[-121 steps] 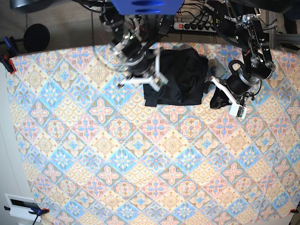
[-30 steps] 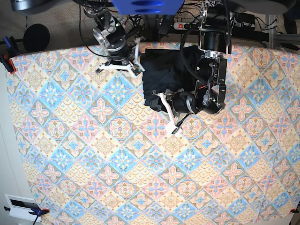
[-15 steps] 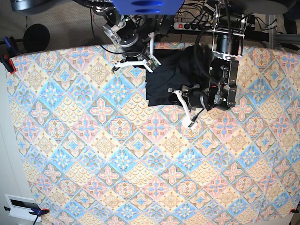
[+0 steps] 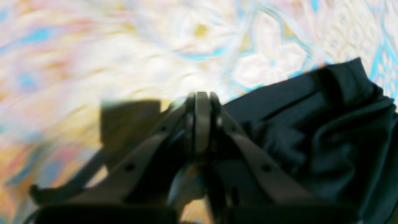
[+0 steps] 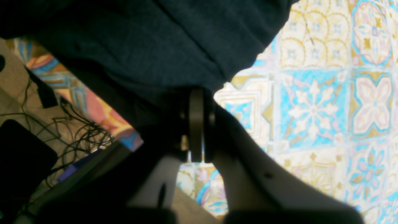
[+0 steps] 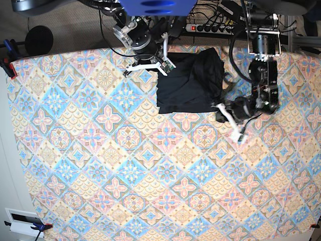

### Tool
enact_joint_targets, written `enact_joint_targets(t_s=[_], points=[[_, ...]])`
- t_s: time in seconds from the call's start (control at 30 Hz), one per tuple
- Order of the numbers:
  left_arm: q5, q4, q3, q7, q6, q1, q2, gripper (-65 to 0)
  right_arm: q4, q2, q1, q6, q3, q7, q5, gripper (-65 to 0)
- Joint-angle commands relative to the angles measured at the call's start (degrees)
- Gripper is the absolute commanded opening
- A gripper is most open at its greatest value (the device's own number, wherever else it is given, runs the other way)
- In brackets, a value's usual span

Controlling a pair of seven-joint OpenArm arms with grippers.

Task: Layout the t-shirt on the table in an organized manner, then fold the t-shirt properly

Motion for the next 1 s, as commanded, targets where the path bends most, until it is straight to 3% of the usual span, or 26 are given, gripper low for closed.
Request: enact_joint_targets(t_s=[0.0,0.17,0.33,0.7,0.83,0.97], points=[[-1.0,3.3,-0.8,-0.6,-0.3,-0.3,-0.6,-65.0,0.9,-0.2,0.5,-0.1,0.1,1.1,-0.2,-65.0],[-0.4,12.1,-1.9,5.6,-0.3,3.2,-0.8,-65.0,0.5,0.1,4.7,-0.1,3.4,1.0,-0.3,-65.0],[-0.3,14.3,-1.8,9.2,-0.4,6.8,-0.8,-65.0,0.4,1.0,5.8,-0.1,3.4,0.9,-0.3,-65.0],[7.1,18.7,-1.8,8.8,-0.4,14.6,-7.4,-65.0,0.4,2.1,5.7,-0.1,3.1,0.9,-0.3,-65.0],[10.3,18.5,-1.4,7.1,-0.4,16.2,-6.9,-65.0,0.4,2.4,5.7,-0.1,3.0,0.9,-0.3,-65.0],[13.7,14.4,1.9,4.4,-0.3,16.4,-3.9,-65.0,0.4,2.4,5.5,-0.1,3.0,0.9,-0.3,-65.0]])
